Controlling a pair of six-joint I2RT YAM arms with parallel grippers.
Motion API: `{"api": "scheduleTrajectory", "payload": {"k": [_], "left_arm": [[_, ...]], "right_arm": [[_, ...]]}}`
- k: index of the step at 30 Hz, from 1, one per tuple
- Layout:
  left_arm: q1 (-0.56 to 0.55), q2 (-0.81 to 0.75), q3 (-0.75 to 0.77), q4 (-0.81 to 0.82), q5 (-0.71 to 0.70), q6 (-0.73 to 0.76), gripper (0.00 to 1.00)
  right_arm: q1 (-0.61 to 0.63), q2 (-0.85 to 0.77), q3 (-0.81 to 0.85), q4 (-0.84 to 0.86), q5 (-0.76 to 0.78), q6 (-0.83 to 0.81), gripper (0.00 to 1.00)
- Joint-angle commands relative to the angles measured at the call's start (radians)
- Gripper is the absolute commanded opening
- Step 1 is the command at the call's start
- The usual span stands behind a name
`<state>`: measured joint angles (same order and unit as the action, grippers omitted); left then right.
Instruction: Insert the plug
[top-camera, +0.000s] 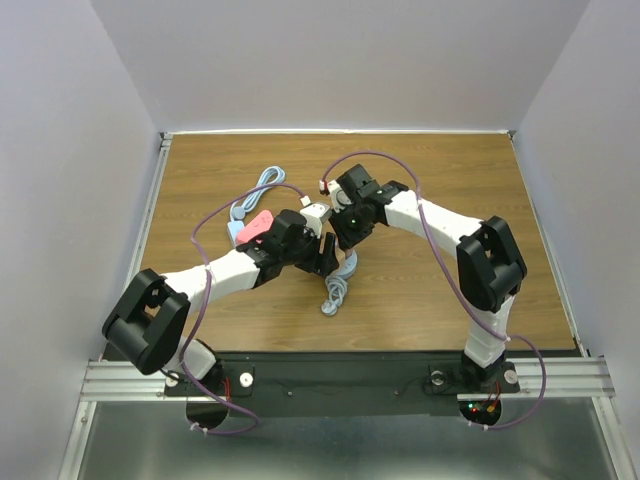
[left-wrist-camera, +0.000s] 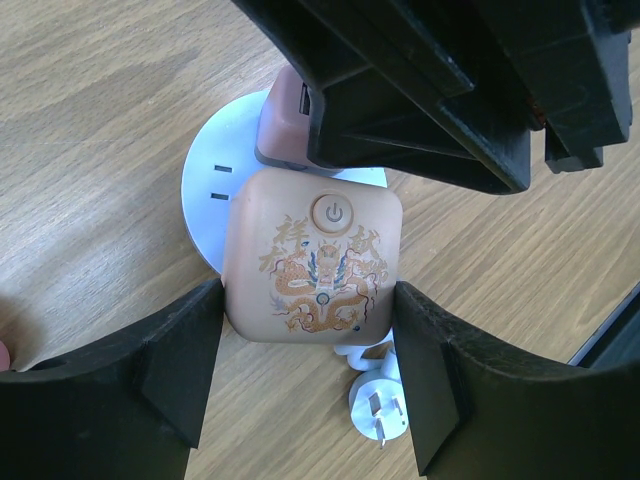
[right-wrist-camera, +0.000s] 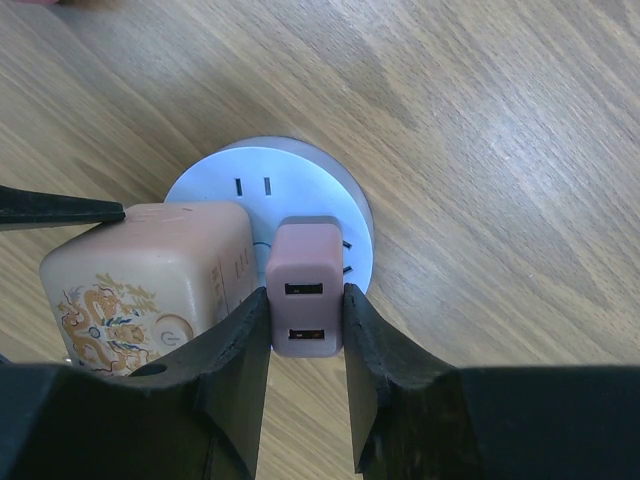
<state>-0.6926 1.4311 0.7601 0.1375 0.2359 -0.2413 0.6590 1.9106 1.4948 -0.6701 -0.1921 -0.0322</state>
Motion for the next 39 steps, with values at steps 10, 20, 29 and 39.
{"api": "scheduleTrajectory", "payload": {"k": [10, 20, 29, 39], "left_arm": [[-0.015, 0.022, 0.030, -0.024, -0.003, 0.010, 0.53], [-0.015, 0.017, 0.028, -0.026, -0.003, 0.010, 0.52], [-0.015, 0.000, 0.025, -0.035, -0.018, 0.007, 0.51], [-0.015, -0.006, 0.039, -0.064, -0.055, 0.014, 0.34]], "right_arm": [[0.065, 0.099, -0.163, 0.033, 0.040, 0.092, 0.00], [0.110, 0.136, -0.214, 0.063, 0.049, 0.146, 0.00], [0.110, 0.091, -0.180, 0.058, 0.098, 0.196, 0.06], [0.099, -0.001, -0.102, 0.058, 0.140, 0.239, 0.48]]}}
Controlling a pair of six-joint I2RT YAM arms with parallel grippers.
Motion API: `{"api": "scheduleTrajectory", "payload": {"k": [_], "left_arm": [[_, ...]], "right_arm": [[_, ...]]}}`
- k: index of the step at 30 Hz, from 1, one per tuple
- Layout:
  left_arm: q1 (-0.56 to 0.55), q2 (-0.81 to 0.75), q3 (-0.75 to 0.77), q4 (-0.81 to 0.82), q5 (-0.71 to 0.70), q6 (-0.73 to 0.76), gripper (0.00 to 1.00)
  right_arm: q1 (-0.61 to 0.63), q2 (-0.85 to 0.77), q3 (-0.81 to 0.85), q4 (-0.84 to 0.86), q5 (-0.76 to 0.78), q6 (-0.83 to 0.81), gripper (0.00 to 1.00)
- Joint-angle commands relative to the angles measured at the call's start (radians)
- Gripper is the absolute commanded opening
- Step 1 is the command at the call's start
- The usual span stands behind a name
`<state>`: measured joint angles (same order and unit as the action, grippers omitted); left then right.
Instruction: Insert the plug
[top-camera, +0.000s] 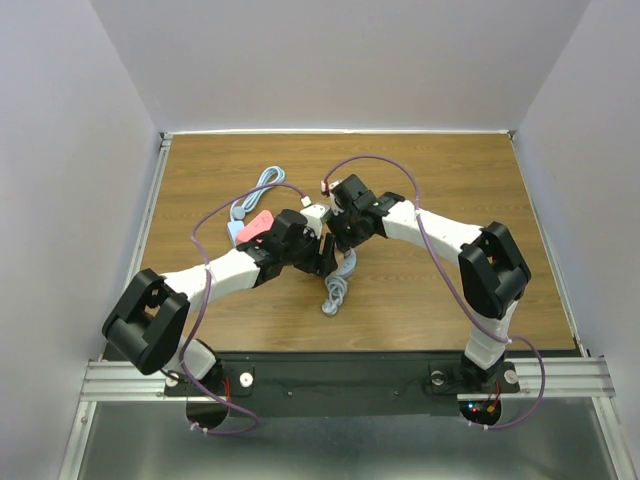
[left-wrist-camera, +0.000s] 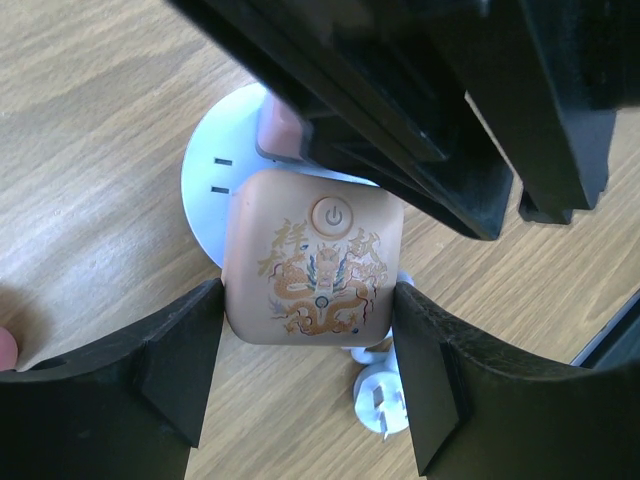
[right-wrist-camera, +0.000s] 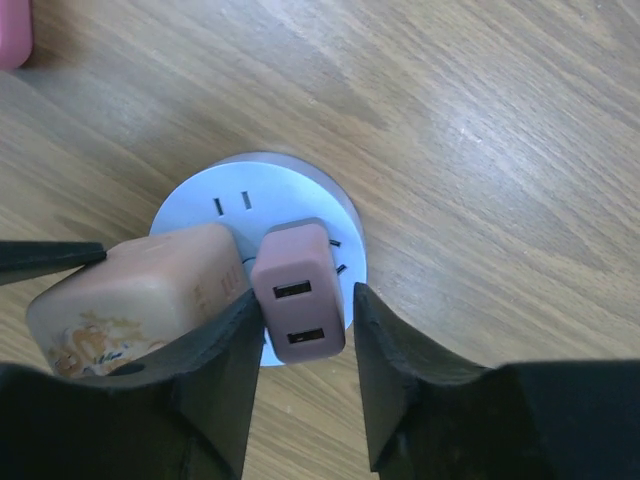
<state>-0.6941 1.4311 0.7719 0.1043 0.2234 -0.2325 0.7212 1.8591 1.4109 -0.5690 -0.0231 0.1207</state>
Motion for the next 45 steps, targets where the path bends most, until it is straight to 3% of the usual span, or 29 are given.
{"api": "scheduleTrajectory", "payload": {"k": [1, 3, 11, 23, 32, 34, 41, 45], "left_arm": [[-0.013, -0.005, 0.027, -0.035, -0.051, 0.004, 0.33], [-0.012, -0.001, 0.032, -0.037, -0.053, 0.002, 0.29], [-0.012, 0.043, 0.090, -0.045, -0.094, -0.001, 0.27], [0.022, 0.222, 0.296, -0.023, -0.099, 0.021, 0.29], [0.042, 0.184, 0.351, -0.021, -0.114, 0.027, 0.75], [0.045, 0.161, 0.349, -0.023, -0.127, 0.028, 0.99], [0.065, 0.023, 0.323, -0.032, -0.144, 0.032, 0.99], [0.080, -0.101, 0.300, -0.046, -0.199, 0.054, 0.99]], "right_arm": [[0.035, 0.042, -0.015, -0.043, -0.026, 0.088, 0.50], [0.024, 0.009, -0.007, -0.043, -0.021, 0.089, 0.57], [-0.028, -0.121, -0.024, -0.042, 0.012, 0.105, 0.68], [-0.158, -0.371, -0.139, -0.013, 0.080, 0.143, 0.77], [-0.296, -0.540, -0.358, 0.190, 0.095, 0.209, 0.84], [-0.305, -0.581, -0.395, 0.233, 0.104, 0.217, 0.87], [-0.330, -0.652, -0.447, 0.276, 0.146, 0.224, 0.99], [-0.345, -0.690, -0.472, 0.290, 0.164, 0.220, 1.00]]}}
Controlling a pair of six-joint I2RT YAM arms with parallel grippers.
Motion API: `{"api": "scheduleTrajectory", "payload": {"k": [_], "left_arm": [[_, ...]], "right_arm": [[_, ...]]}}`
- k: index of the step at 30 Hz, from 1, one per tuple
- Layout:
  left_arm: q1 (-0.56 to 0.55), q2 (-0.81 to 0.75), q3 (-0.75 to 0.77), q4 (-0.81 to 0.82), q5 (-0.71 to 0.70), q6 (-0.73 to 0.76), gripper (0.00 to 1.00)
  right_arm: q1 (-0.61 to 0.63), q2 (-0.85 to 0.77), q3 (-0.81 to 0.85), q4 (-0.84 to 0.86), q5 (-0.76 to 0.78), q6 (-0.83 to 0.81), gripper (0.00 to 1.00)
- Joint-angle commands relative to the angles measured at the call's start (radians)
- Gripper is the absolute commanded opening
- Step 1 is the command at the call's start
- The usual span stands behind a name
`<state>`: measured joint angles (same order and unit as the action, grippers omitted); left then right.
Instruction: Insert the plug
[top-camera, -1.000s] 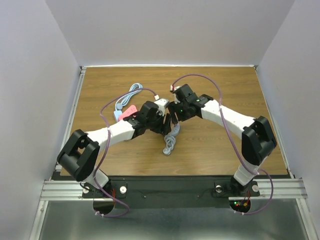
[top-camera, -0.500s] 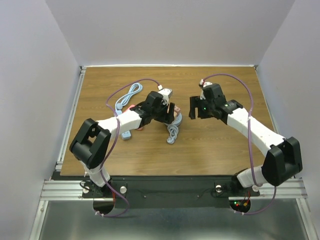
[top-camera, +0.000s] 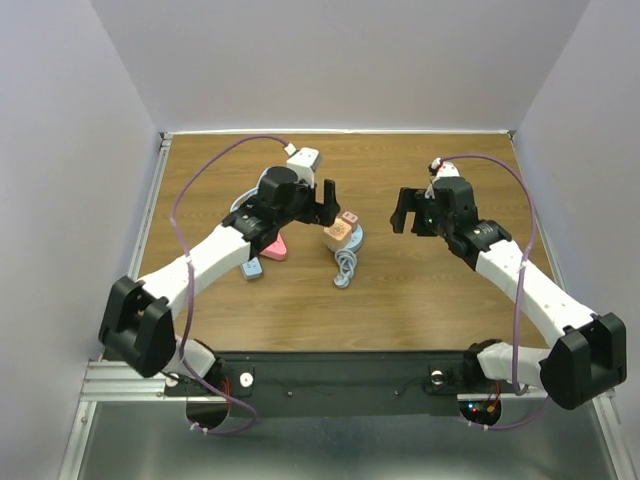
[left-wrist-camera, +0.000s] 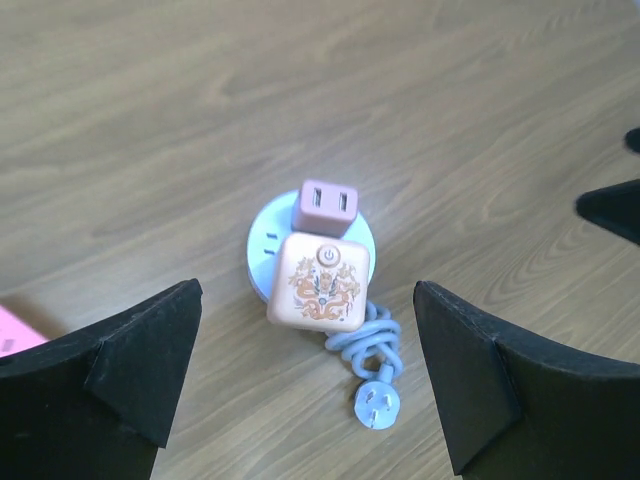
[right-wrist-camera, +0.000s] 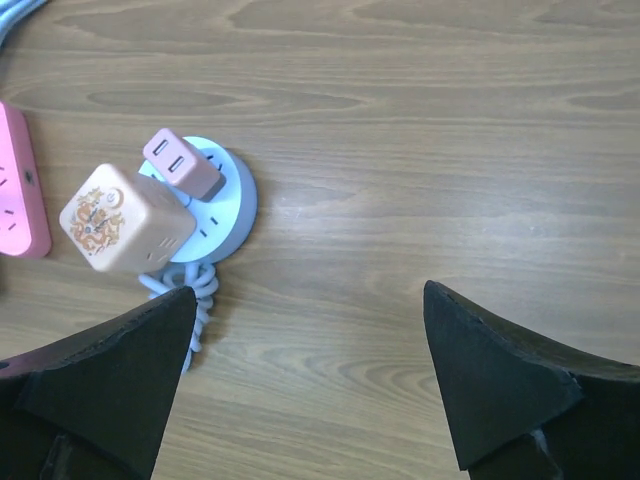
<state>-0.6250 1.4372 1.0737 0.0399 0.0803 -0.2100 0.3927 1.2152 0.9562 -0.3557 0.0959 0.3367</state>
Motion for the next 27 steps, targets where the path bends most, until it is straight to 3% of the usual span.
{"api": "scheduleTrajectory", "payload": {"k": [1, 6, 14, 27], "left_arm": [[0.022, -0.127, -0.006, 0.009, -0.106, 0.043, 0.99], [0.090, -0.242, -0.006, -0.038, -0.275, 0.063, 0.99], [0.229, -0.300, -0.003, -0.161, -0.430, -0.052, 0.99], [0.277, -0.442, -0.072, -0.144, -0.593, -0.108, 0.99]], "right_arm": [[-0.018, -0.055, -0.025, 0.081, 0.065, 0.005, 1.00], [-0.029, -0.112, -0.054, 0.089, 0.125, 0.008, 1.00], [-0.034, -0.227, -0.092, 0.103, 0.261, 0.027, 1.00], [-0.035, -0.316, -0.120, 0.112, 0.418, 0.041, 1.00]]}}
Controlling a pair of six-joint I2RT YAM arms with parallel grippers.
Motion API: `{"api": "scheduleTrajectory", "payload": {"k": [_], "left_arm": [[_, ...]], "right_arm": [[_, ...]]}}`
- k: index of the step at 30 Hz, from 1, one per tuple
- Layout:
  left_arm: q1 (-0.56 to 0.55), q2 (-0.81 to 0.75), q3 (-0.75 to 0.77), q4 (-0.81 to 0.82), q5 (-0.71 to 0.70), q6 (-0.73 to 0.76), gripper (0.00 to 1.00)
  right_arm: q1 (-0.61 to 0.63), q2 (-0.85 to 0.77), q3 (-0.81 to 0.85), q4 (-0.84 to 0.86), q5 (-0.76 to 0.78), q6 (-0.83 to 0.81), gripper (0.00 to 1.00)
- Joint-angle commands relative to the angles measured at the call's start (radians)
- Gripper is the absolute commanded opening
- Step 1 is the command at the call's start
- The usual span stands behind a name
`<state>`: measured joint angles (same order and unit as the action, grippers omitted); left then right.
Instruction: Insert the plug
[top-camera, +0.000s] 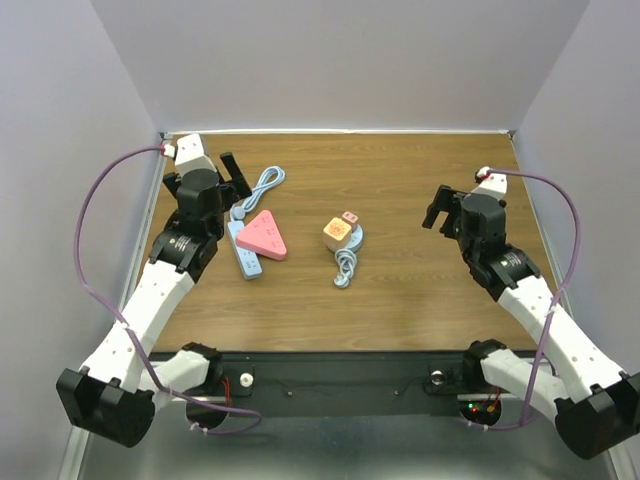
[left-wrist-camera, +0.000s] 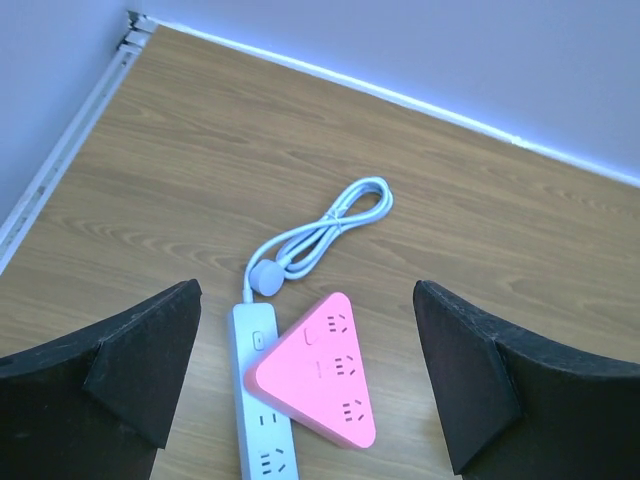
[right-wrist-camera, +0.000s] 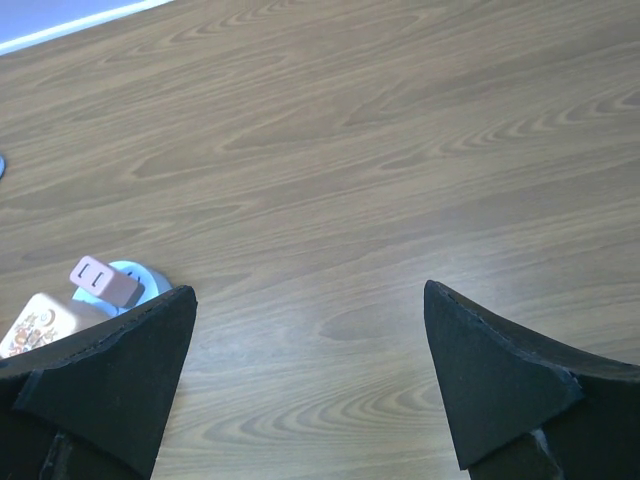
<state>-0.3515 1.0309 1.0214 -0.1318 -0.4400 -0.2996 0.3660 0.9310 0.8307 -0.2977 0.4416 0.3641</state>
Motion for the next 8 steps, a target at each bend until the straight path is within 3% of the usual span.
{"api": "scheduleTrajectory", "payload": {"k": [1, 8], "left_arm": [[0.003, -0.038, -0.023, 0.034, -0.071, -0.018, 0.99], [0.005, -0.035, -0.015, 0.025, -0.101, -0.025, 0.99]], "right_arm": [[-0.010, -0.037, 0.008, 0.055, 0.077, 0.012, 1.00], [-0.010, -0.066, 0.016, 0.055, 0.108, -0.004, 1.00]]}}
